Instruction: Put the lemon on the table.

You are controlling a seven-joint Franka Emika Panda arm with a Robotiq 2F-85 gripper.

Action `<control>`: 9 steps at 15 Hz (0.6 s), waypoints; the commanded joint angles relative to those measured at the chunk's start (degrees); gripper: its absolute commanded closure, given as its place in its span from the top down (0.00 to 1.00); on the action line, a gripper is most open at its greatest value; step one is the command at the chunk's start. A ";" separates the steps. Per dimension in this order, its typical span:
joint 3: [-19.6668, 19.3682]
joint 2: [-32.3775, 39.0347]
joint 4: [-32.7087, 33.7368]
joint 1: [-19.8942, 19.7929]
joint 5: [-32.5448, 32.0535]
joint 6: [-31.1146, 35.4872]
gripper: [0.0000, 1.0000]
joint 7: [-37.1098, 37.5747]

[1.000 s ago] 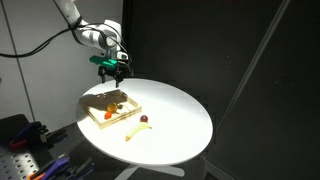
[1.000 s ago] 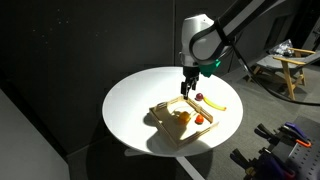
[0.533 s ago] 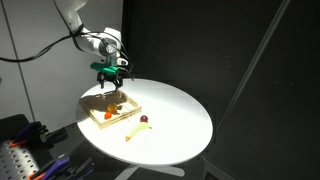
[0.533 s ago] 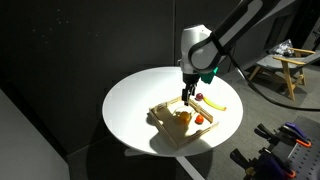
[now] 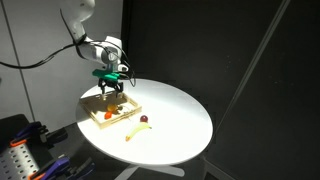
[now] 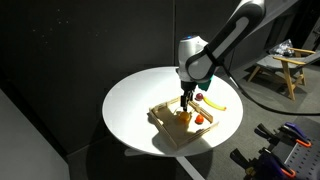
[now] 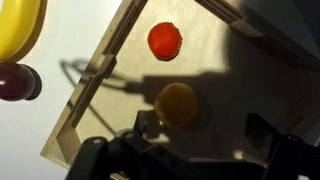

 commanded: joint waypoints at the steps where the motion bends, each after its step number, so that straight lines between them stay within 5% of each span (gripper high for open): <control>1: -0.80 3.37 3.46 0.85 -1.64 0.96 1.00 0.13; 9: -1.74 8.57 8.78 1.61 -1.87 0.84 1.00 0.24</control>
